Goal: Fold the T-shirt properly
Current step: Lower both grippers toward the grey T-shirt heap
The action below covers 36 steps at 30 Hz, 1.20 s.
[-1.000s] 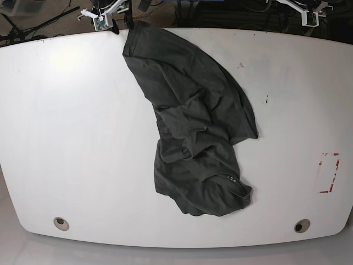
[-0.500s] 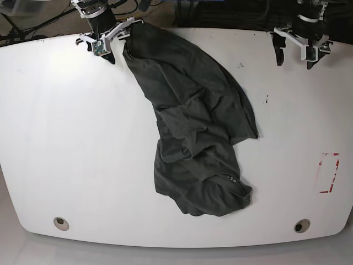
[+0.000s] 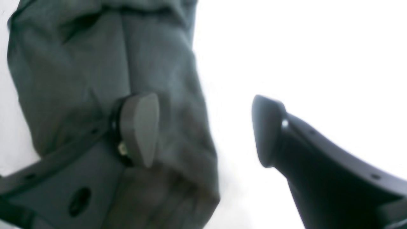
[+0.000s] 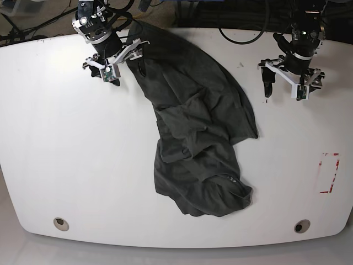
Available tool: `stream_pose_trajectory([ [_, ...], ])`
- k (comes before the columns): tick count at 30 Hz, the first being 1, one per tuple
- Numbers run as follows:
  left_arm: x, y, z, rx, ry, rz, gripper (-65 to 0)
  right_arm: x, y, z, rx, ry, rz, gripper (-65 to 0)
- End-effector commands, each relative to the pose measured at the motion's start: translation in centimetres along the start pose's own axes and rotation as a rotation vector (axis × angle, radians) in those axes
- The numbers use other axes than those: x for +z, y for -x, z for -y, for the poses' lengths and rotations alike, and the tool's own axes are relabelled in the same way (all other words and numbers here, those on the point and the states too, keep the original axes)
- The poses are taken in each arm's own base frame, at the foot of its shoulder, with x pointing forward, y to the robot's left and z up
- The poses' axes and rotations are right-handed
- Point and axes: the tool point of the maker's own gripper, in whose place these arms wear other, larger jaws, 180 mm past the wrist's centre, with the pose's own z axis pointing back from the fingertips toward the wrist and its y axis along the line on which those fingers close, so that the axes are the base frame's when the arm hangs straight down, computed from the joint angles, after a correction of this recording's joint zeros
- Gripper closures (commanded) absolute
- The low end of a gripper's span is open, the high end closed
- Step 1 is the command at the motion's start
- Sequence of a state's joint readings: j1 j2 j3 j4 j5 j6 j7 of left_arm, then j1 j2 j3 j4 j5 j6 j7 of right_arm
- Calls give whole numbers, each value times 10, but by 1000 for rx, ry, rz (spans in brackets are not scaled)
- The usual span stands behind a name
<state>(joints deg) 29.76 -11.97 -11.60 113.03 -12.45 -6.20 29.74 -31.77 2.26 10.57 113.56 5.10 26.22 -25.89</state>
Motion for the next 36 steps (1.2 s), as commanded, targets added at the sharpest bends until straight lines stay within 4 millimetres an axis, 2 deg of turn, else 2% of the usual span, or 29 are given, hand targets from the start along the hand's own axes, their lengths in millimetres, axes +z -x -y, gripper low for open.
stream_pose_trajectory([
  [1,-6,-20,3,-13,9,39,-535,0,-13,-2,13,-18,37,-439],
  [10,-24,-50,10,-4,21,53,-535,-11,-28,4,38,-14,35,-438],
  [15,-36,-55,13,11,34,41,-535,-19,-44,10,56,-4,47,-438],
  [20,-53,-56,25,9,84,22,-535,-26,-61,16,74,7,59,-438],
  [25,-61,-51,23,26,83,0,-535,-32,-79,20,98,12,81,-438],
  [31,-67,-36,22,39,85,-38,-535,-48,-103,22,163,-26,89,-438],
  [36,-75,-46,32,39,109,-24,-535,-69,-123,26,193,-58,98,-438],
])
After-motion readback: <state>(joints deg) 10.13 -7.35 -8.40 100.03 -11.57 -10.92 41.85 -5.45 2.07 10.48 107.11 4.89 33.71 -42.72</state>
